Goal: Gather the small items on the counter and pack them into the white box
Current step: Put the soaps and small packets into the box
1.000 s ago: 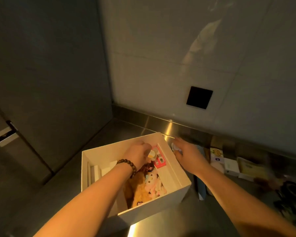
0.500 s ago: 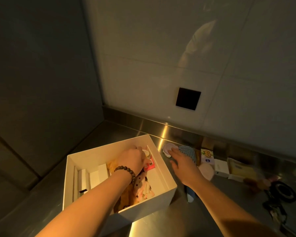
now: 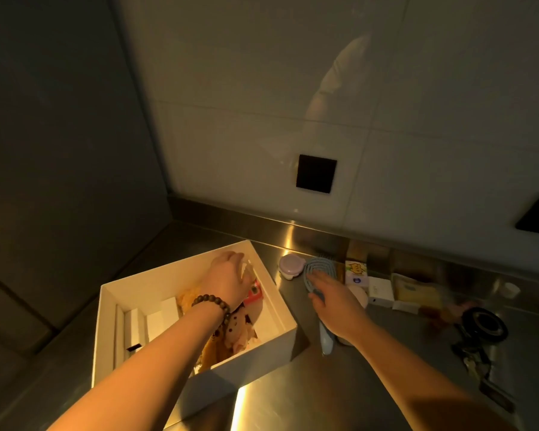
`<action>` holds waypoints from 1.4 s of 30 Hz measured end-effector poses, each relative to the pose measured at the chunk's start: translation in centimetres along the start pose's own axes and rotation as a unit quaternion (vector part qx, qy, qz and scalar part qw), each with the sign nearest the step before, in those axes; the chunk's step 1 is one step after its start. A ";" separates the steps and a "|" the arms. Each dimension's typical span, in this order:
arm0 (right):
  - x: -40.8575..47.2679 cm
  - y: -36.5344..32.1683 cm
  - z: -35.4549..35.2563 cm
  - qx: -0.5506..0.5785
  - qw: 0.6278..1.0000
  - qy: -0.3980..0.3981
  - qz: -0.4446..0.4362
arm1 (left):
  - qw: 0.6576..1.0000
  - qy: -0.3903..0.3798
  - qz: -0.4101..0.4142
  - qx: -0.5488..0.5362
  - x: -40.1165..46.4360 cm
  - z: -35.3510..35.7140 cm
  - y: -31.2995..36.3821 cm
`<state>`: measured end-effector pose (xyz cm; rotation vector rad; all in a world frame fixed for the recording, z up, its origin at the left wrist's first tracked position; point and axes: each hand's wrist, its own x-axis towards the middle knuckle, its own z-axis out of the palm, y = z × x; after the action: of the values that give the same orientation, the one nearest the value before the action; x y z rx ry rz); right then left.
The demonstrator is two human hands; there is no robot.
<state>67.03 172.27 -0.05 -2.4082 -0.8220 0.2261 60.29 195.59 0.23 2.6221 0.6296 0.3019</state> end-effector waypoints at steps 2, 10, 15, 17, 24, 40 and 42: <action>-0.5 0.8 -1.2 0.002 1.000 0.002 0.014 | 0.998 0.044 0.025 -0.029 -0.3 -0.9 1.5; -4.1 5.7 -5.1 -0.044 0.995 0.031 0.079 | 0.976 0.022 0.208 -0.063 -2.7 -0.7 12.0; -6.8 9.6 -5.7 -0.049 0.991 0.022 0.119 | 0.975 -0.047 0.210 -0.056 -3.6 4.2 16.9; -7.3 11.3 -6.0 -0.045 0.990 0.016 0.133 | 0.978 -0.061 0.197 -0.041 -3.7 6.5 17.9; -3.7 15.0 -6.9 -0.047 0.991 -0.001 0.123 | 0.982 -0.171 0.073 -0.015 -2.7 13.4 18.5; 0.8 16.2 -5.0 -0.117 0.991 -0.006 0.064 | 0.988 -0.137 0.070 0.021 -1.6 15.1 19.0; 0.0 15.1 -5.5 -0.083 0.995 0.015 0.054 | 0.988 -0.121 0.097 -0.007 -1.7 13.0 19.3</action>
<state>76.47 159.95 -4.25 -2.6086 -0.7218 0.1686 70.07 174.62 -2.79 2.6532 0.2916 0.0411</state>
